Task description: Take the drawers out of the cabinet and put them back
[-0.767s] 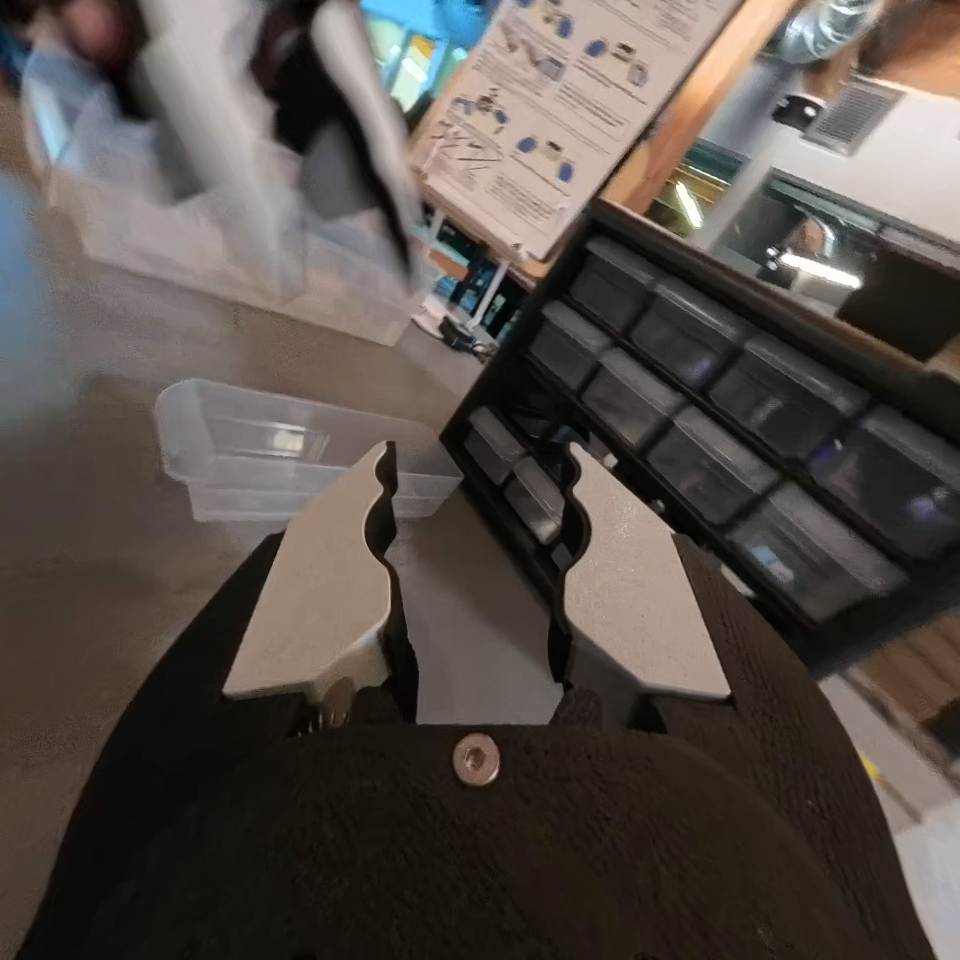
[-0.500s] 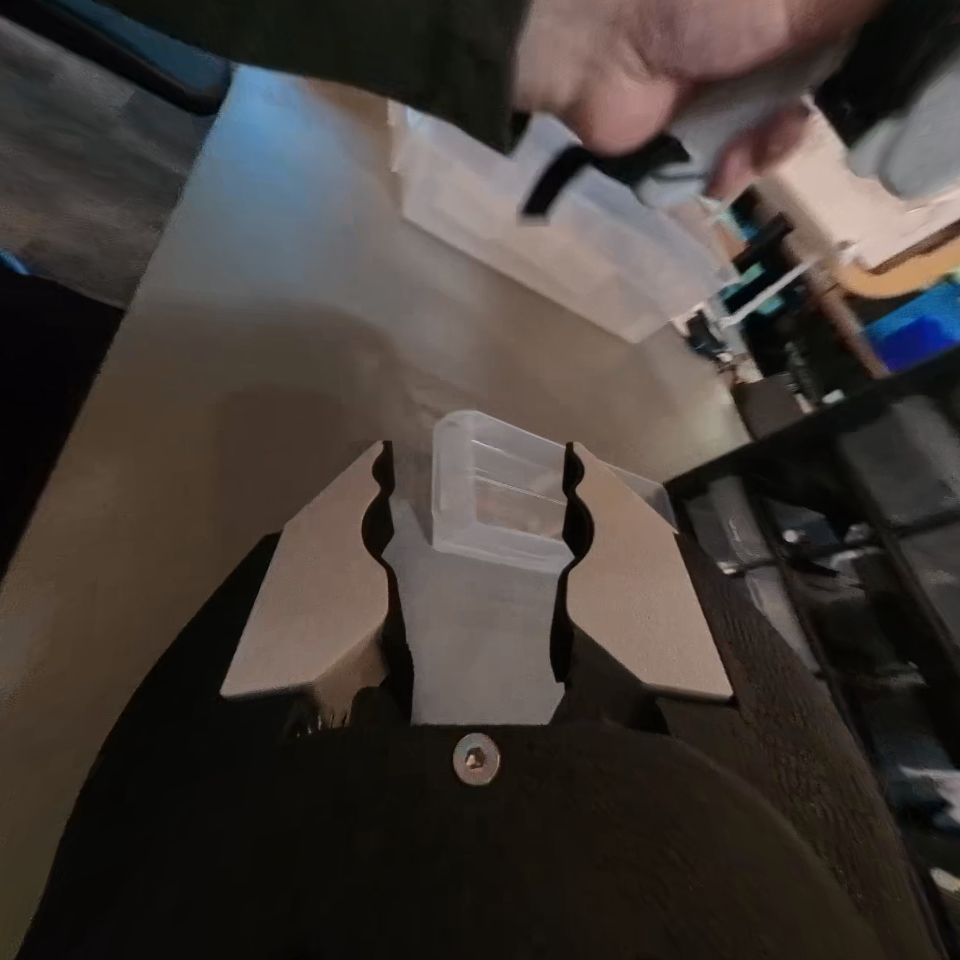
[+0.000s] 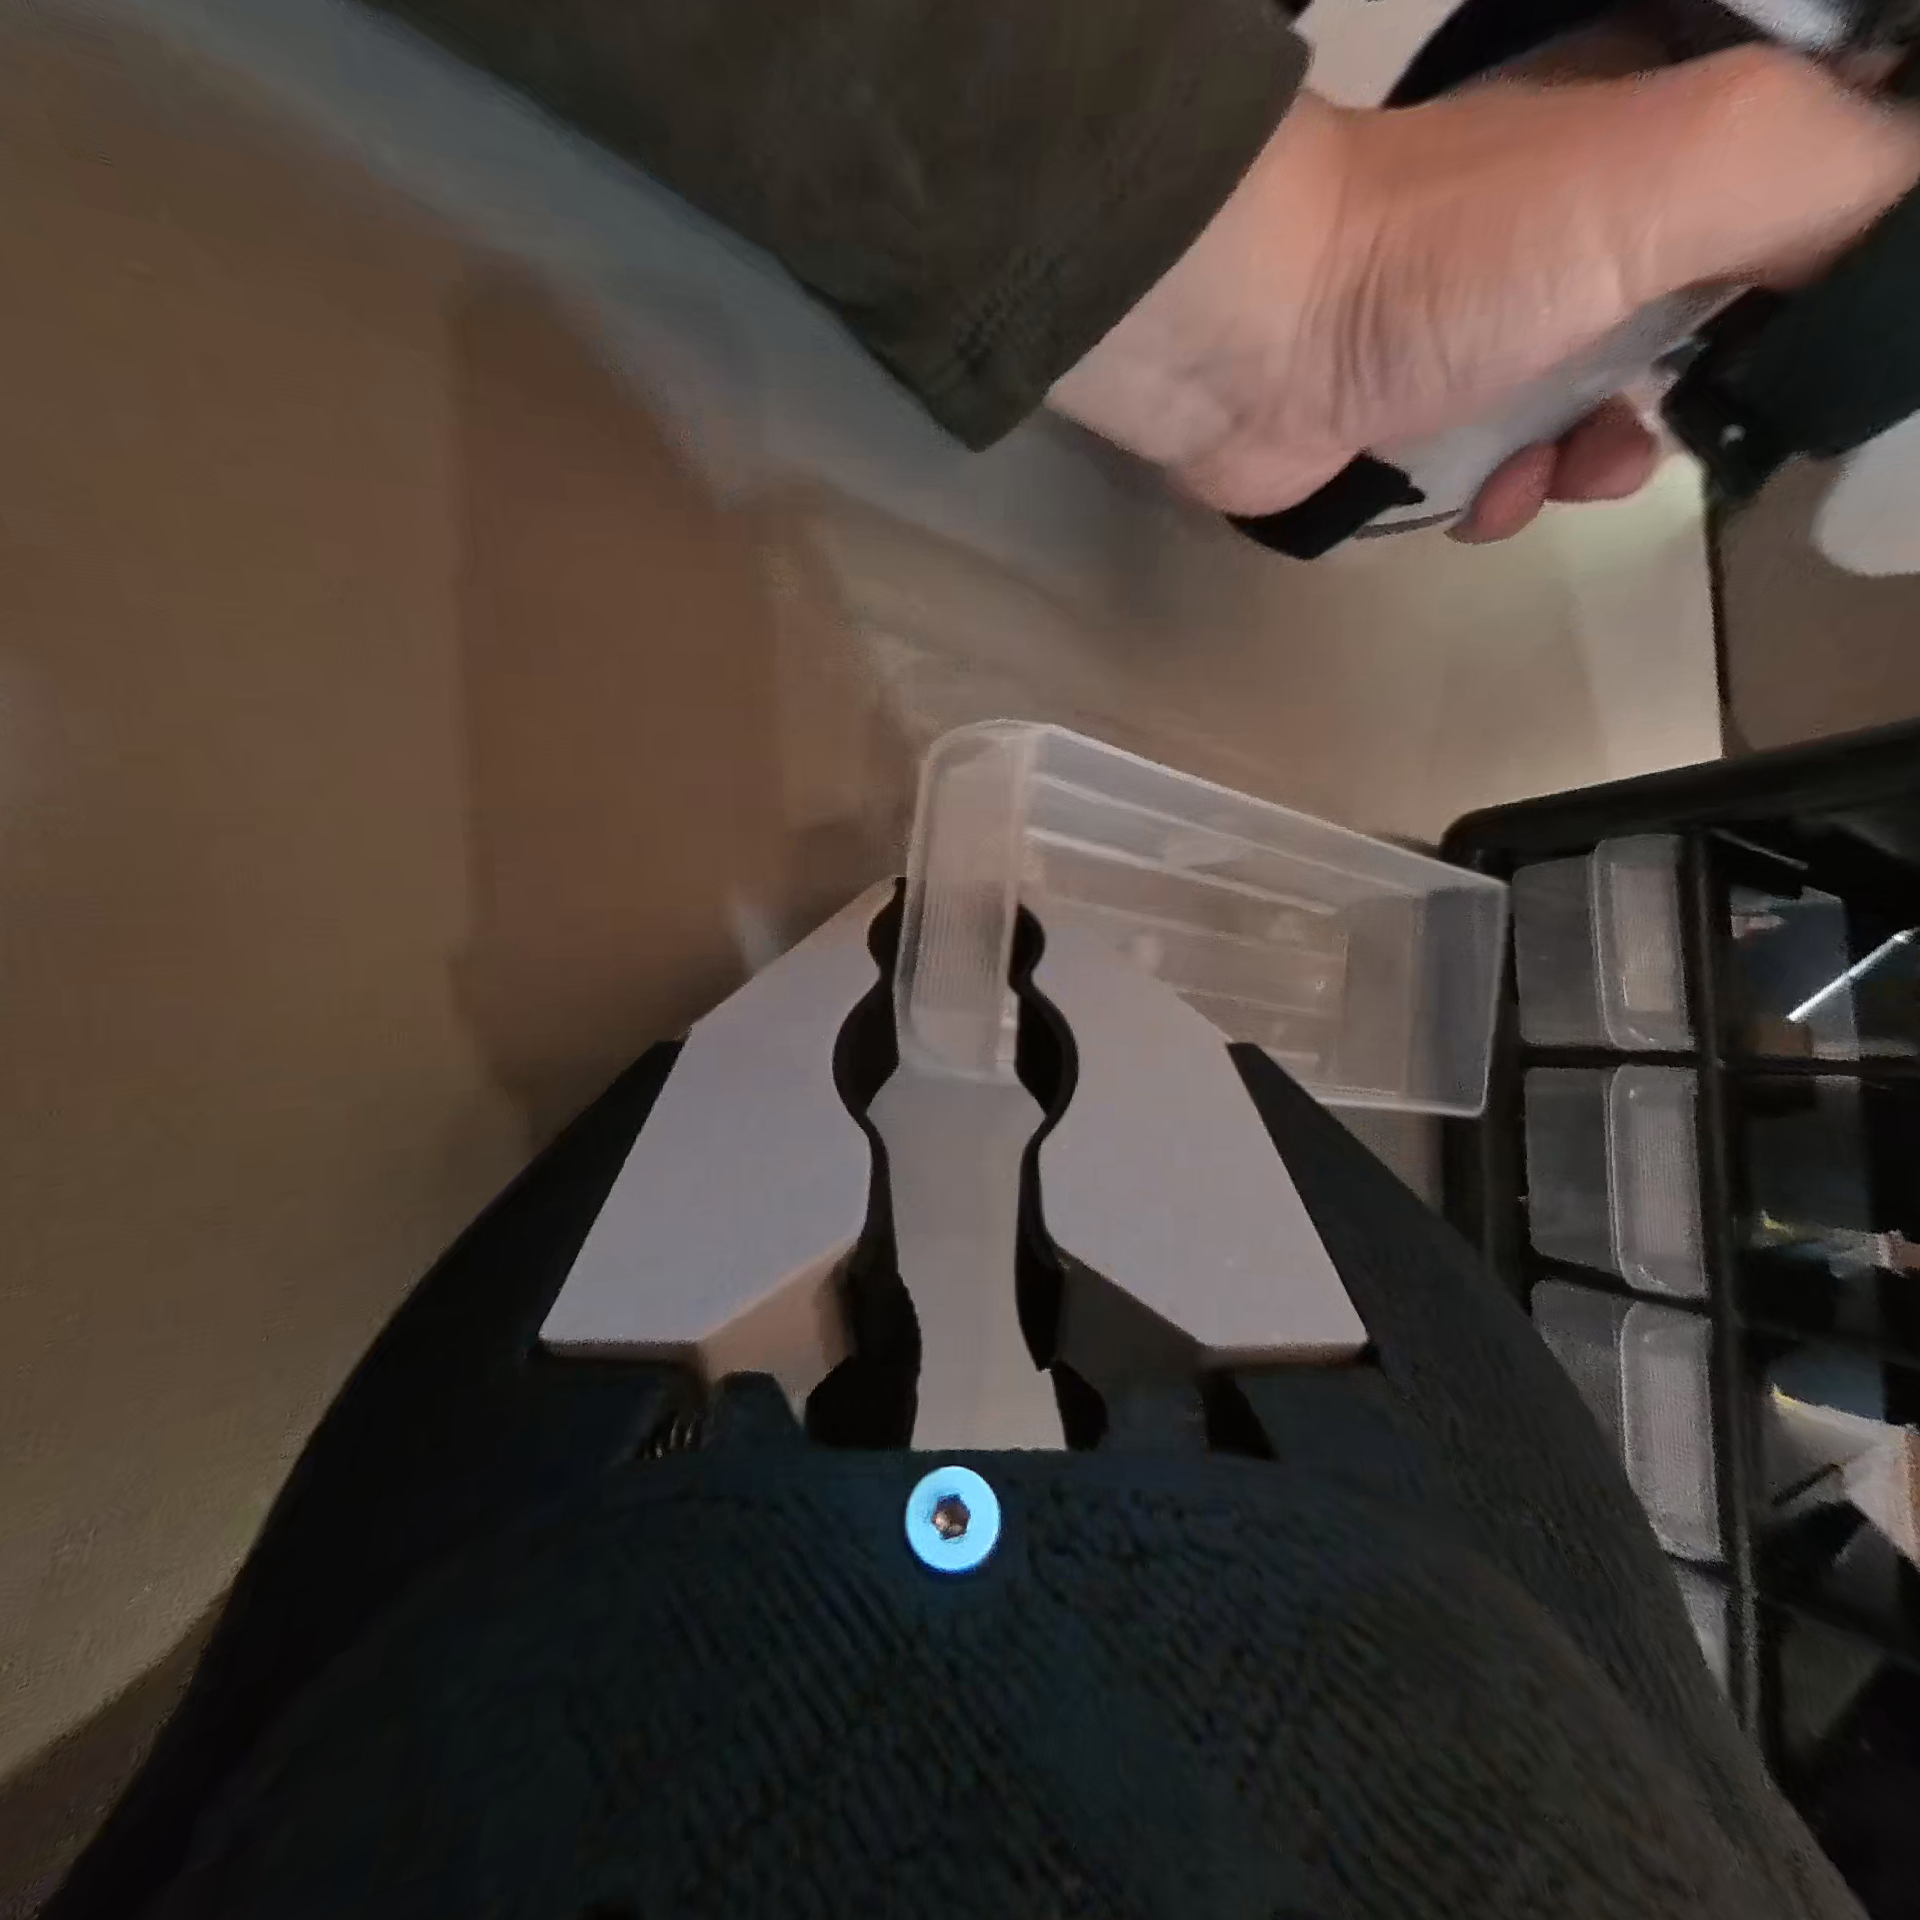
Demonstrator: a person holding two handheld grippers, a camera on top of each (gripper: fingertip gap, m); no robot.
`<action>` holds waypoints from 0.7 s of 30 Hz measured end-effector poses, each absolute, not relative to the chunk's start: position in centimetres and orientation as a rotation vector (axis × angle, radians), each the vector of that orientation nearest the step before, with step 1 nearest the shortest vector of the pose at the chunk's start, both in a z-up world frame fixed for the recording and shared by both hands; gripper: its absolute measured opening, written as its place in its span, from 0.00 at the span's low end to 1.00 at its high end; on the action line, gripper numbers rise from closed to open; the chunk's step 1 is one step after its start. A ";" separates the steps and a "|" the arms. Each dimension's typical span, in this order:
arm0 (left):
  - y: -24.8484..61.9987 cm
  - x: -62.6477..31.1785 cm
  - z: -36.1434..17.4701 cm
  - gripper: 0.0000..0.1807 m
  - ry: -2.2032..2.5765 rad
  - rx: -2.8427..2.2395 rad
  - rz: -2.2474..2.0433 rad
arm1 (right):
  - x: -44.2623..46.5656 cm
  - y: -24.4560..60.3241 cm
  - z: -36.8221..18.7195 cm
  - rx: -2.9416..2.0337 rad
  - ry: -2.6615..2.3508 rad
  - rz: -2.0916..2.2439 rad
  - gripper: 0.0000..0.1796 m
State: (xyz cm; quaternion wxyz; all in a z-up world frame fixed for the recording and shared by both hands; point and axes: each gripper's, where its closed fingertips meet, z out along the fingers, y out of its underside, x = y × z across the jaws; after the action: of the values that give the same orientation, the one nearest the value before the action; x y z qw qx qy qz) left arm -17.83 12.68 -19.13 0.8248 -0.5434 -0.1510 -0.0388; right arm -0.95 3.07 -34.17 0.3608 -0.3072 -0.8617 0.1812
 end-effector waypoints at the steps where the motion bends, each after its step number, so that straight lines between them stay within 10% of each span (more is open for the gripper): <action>1: 12.6 -18.2 -19.0 0.45 -0.341 -1.139 -0.109 | -0.7 3.0 -34.2 -0.787 -2.243 0.465 0.08; 9: 13.7 -19.3 -21.9 0.25 -0.300 -1.278 -0.063 | -0.6 3.7 -31.3 -0.743 -2.295 0.480 0.07; 21: 15.0 -17.1 -22.5 0.25 -0.221 -1.308 -0.361 | -3.4 6.2 -27.5 -0.770 -2.294 0.557 0.07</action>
State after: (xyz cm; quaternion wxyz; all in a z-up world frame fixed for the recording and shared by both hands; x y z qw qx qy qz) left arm -17.13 15.03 -22.53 0.7729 -0.6038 -0.1019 -0.1664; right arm -3.40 6.22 -27.49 0.3232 -0.2936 -0.8742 0.2122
